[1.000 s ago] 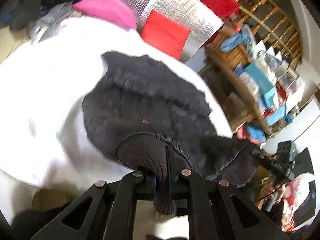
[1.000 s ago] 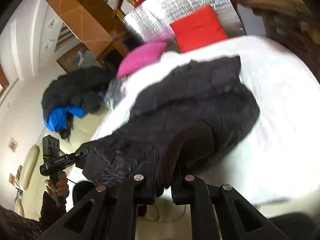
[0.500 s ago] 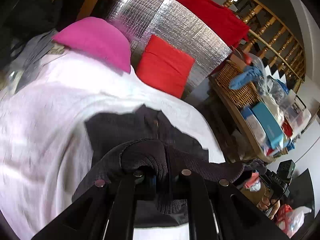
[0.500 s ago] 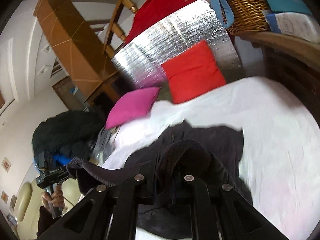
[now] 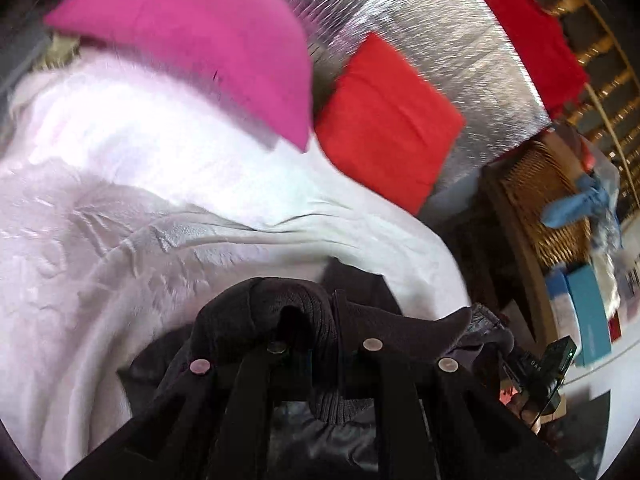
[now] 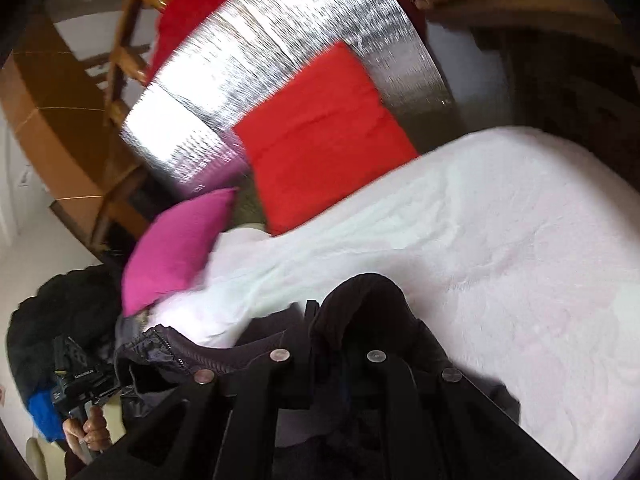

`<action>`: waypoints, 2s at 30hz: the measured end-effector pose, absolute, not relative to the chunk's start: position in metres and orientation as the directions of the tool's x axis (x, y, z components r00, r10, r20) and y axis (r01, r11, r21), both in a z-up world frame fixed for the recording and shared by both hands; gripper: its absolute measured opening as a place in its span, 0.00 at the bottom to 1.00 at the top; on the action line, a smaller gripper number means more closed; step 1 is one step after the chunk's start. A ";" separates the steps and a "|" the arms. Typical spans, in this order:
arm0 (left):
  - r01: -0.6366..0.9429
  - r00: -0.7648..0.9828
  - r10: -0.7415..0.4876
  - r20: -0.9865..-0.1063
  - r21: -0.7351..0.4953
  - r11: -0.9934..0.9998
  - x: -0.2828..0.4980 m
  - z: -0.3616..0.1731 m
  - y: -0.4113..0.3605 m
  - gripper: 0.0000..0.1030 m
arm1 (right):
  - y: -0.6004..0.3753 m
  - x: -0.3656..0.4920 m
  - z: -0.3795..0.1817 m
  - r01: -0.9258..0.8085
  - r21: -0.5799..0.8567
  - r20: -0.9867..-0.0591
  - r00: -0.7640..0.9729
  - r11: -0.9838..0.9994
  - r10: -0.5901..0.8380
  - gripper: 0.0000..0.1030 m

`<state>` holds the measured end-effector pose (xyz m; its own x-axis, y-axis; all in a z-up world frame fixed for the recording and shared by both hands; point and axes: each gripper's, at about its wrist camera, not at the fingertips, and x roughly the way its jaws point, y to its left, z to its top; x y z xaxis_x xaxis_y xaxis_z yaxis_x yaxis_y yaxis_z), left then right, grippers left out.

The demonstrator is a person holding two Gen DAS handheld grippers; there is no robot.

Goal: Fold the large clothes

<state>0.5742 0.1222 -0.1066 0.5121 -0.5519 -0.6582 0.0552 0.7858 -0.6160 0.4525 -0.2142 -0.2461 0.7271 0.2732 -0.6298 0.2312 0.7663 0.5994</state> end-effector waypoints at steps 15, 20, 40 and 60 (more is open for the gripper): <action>-0.085 0.498 -0.614 -0.613 -0.739 0.668 0.573 -0.157 0.154 0.77 | -0.274 0.446 -0.336 0.319 0.877 -0.454 0.796 0.358 0.401 1.00; -0.049 0.604 -0.532 -0.593 -0.694 0.718 0.509 -0.110 0.175 0.82 | -0.283 0.386 -0.288 0.257 0.860 -0.421 0.845 0.441 0.329 1.00; -0.248 0.569 -0.420 -0.707 -0.635 0.732 0.321 -0.154 0.193 0.82 | -0.212 0.201 -0.285 0.342 0.846 -0.510 0.744 0.409 0.432 1.00; -0.379 0.658 -0.531 -0.534 -0.844 0.380 0.341 -0.227 0.186 0.83 | -0.169 0.230 -0.351 0.456 0.875 -0.482 0.798 0.162 0.360 1.00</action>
<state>0.3410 0.1862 -0.2269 0.6577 -0.5313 -0.5341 -0.3788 0.3796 -0.8441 0.2298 -0.1691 -0.3510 0.7984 0.3604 -0.4824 0.4558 0.1618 0.8753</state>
